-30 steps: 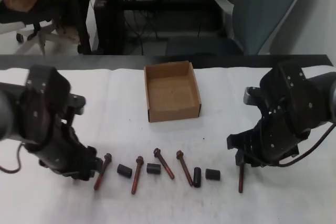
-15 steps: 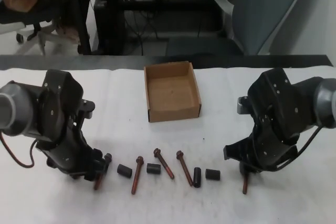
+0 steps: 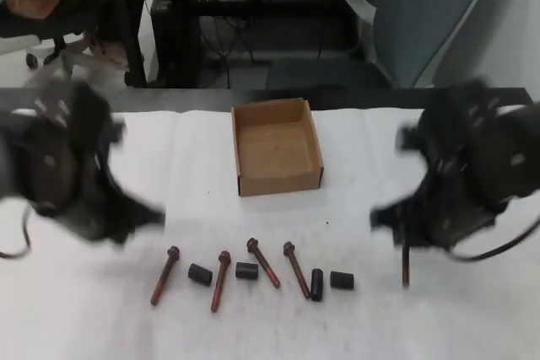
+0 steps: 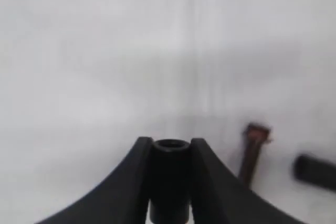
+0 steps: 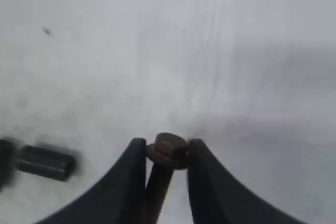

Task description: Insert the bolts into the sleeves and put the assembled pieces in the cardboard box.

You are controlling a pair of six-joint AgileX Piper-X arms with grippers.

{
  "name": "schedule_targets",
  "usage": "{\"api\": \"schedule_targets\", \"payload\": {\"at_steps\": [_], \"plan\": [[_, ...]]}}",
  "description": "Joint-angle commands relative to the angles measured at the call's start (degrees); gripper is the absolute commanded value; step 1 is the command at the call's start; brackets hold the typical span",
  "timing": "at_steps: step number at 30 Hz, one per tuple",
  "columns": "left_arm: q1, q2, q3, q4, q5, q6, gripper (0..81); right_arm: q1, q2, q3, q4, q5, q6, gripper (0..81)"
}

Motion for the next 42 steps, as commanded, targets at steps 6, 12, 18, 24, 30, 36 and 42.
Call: {"api": "schedule_targets", "payload": {"at_steps": [6, 12, 18, 24, 30, 36, 42], "plan": [[-7.3, -23.5, 6.2, -19.6, 5.5, -2.5, 1.8, 7.3, -20.8, -0.3, -14.4, -0.7, -9.7, 0.6], [-27.2, -36.2, 12.0, -24.0, -9.2, -4.1, 1.8, 18.4, -28.4, -0.3, -24.5, 0.7, -11.4, 0.6], [-43.9, -34.1, 19.6, -34.7, -20.4, -3.1, 1.8, 26.4, -28.8, -0.3, -26.5, 1.2, -15.0, 0.6], [-48.6, -31.6, 20.6, -43.4, -22.6, 0.7, 1.8, 30.6, -28.8, -0.3, -27.7, 2.0, -20.8, 0.6], [-48.6, -31.6, 20.6, -50.4, -19.1, 0.7, 1.8, 31.9, -28.6, -0.3, -28.6, 2.2, -21.3, 0.6], [-48.6, -31.6, 20.6, -51.1, -16.2, -1.0, 1.8, 31.9, -26.7, -0.3, -34.2, 0.0, -24.4, 0.6], [-48.6, -31.6, 20.6, -51.1, -16.2, -2.8, 1.8, 31.9, -24.1, -0.3, -38.4, -2.1, -26.4, 0.6]]}}
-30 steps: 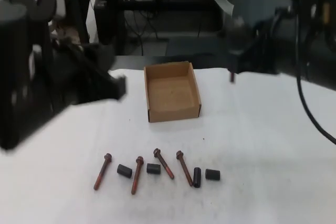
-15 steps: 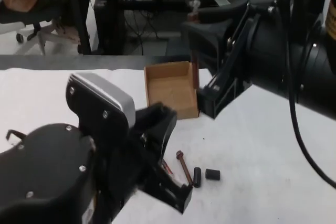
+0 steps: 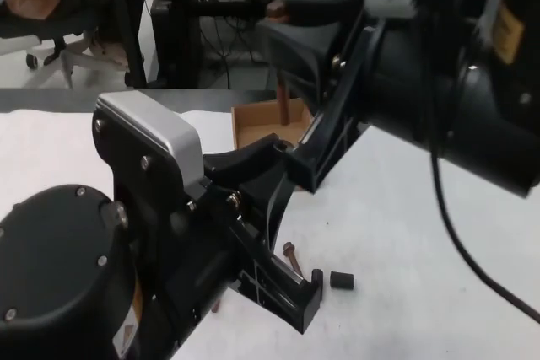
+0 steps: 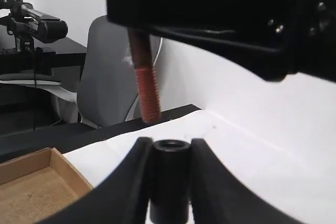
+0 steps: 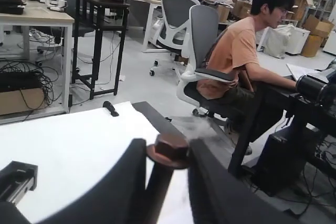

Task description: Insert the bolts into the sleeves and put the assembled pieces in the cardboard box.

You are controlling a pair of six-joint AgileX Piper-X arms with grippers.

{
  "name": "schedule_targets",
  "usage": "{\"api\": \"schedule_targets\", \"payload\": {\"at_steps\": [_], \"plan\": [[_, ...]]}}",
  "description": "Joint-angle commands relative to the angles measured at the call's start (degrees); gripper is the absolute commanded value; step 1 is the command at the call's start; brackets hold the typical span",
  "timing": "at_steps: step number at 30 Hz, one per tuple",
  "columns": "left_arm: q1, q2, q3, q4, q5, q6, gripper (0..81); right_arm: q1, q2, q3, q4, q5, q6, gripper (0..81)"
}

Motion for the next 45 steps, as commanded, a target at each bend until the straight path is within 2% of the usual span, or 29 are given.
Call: {"api": "schedule_targets", "payload": {"at_steps": [1, 4, 9, 16, 23, 29, 35, 45], "plan": [[-0.2, -0.2, -0.3, -1.3, 0.4, -0.4, 1.8, 0.1, 0.5, -0.3, -2.9, -0.4, -0.9, 0.6], [-0.2, -0.2, -0.3, -2.7, 0.1, -0.3, 1.8, 0.1, 0.4, -0.3, -2.9, -0.4, -0.9, 0.6], [-0.1, -0.2, -0.3, -5.6, -2.2, 5.6, 1.8, 0.1, 0.4, -0.3, -2.9, 1.9, -0.9, 0.6], [0.7, -0.2, -0.3, -6.2, -4.0, 5.6, 1.8, 0.1, 0.4, -0.3, -2.9, 1.9, -0.4, 0.6], [2.4, -0.2, -0.3, -4.0, -3.7, 5.6, 1.8, 0.1, -0.7, -0.3, -3.8, 1.9, 4.1, 0.6], [2.6, -0.2, -0.3, -3.6, -2.5, 2.9, 1.8, 0.1, -0.6, -0.3, -7.4, 1.9, 4.1, 0.6], [2.6, -0.2, -0.3, -4.7, -1.6, 2.9, 1.8, 0.1, -0.5, -0.3, -7.6, 1.9, 11.6, 0.6], [2.6, -0.2, -0.3, -8.7, -1.1, 2.3, 1.8, 0.1, 0.8, -0.3, -7.6, 1.9, 11.6, 0.6]]}}
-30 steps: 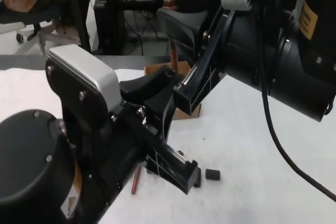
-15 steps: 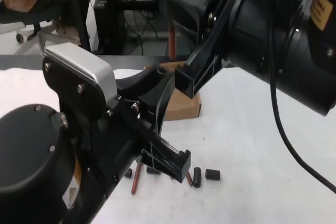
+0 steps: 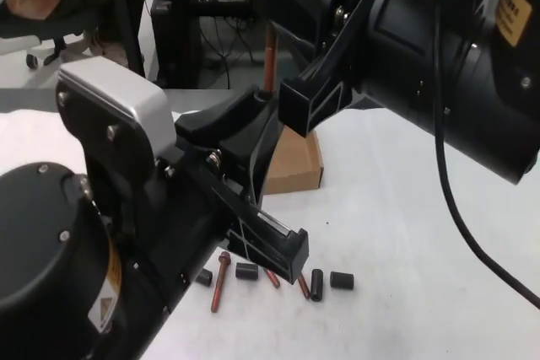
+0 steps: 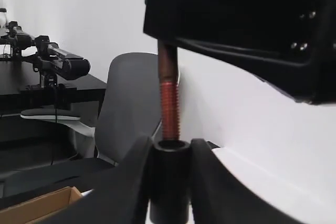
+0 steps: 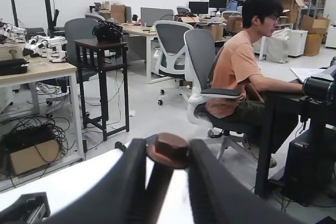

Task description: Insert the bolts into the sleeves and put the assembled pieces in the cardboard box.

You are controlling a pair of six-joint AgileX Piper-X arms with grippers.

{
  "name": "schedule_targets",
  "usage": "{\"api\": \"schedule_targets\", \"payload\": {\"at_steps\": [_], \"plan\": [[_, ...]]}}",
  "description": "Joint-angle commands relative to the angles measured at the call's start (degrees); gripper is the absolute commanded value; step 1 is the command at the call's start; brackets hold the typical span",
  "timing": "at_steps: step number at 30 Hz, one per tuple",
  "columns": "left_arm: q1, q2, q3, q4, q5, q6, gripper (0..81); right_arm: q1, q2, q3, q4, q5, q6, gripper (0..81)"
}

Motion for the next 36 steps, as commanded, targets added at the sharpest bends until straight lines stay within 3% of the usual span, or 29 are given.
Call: {"api": "schedule_targets", "payload": {"at_steps": [1, 21, 25, 27, 33, 36], "plan": [[0.2, -0.2, -0.3, -1.8, 0.2, -0.9, 1.8, 0.1, 0.2, -0.3, -0.9, 0.6, 0.4, 0.6], [3.4, -0.2, -0.3, -4.7, 0.3, -3.8, 1.8, 2.1, 0.6, -0.3, 4.9, -2.5, 0.0, 0.6], [3.4, -0.2, -0.3, -4.8, 2.8, -3.8, 1.8, 2.1, 0.9, -0.3, 6.7, -6.9, 0.0, 0.4], [3.4, -0.2, -0.3, -4.8, 3.8, -3.8, 1.8, 2.2, 1.3, -0.3, 7.3, -9.0, 0.0, 6.6], [3.4, -0.2, -0.3, -4.2, 4.5, -4.6, 1.8, 2.2, 2.1, -0.3, 7.3, -10.0, 0.4, 43.8], [3.4, -0.2, -0.3, -4.2, 4.0, -4.6, 1.8, 2.2, 1.6, -0.3, 5.9, -9.8, 0.4, 56.7]]}}
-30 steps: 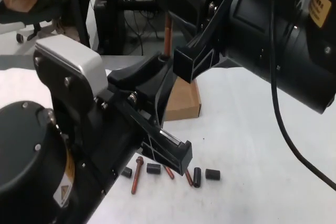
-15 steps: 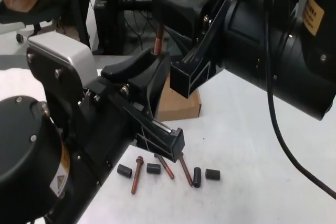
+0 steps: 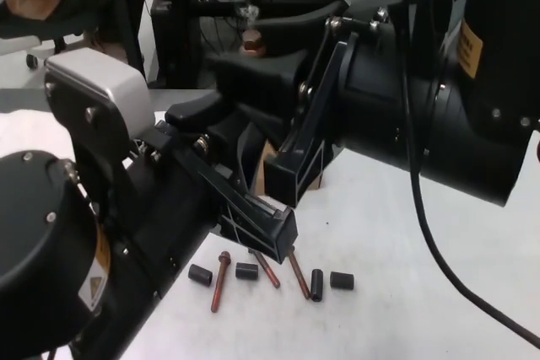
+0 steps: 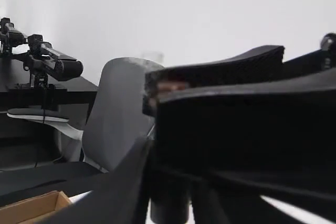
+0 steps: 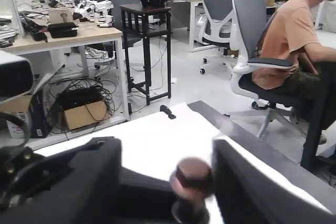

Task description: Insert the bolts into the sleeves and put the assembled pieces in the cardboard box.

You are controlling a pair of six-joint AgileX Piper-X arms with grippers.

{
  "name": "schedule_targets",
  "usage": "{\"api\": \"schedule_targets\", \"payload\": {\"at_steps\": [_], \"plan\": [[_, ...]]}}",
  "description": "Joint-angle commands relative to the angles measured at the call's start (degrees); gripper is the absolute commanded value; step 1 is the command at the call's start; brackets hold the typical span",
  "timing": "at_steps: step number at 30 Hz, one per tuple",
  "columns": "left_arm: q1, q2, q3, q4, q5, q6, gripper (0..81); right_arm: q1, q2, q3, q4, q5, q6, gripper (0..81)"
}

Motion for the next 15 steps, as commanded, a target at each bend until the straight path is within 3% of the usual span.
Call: {"api": "schedule_targets", "payload": {"at_steps": [1, 4, 8, 12, 15], "plan": [[0.1, -0.2, -0.7, -1.9, 0.1, -0.4, 1.8, 0.3, -0.2, 0.0, -0.9, -1.5, 0.0, 58.2], [0.2, -0.2, -0.7, -1.9, 0.0, -0.3, 1.8, 0.3, -2.0, -0.1, -3.2, -1.2, 0.7, 58.2], [1.4, -0.2, -0.7, -0.8, 0.0, -0.3, 1.8, 0.3, -6.5, -0.1, -4.9, 5.5, 0.9, 58.2], [7.2, 1.9, -2.4, 7.1, 2.1, -0.8, 1.8, 0.3, -13.9, -0.2, -4.5, 14.7, -0.9, 58.2], [13.3, 9.1, -7.0, 12.0, 11.5, -0.9, 1.8, 0.3, -18.1, -0.2, -0.1, 17.0, -5.2, 58.2]]}}
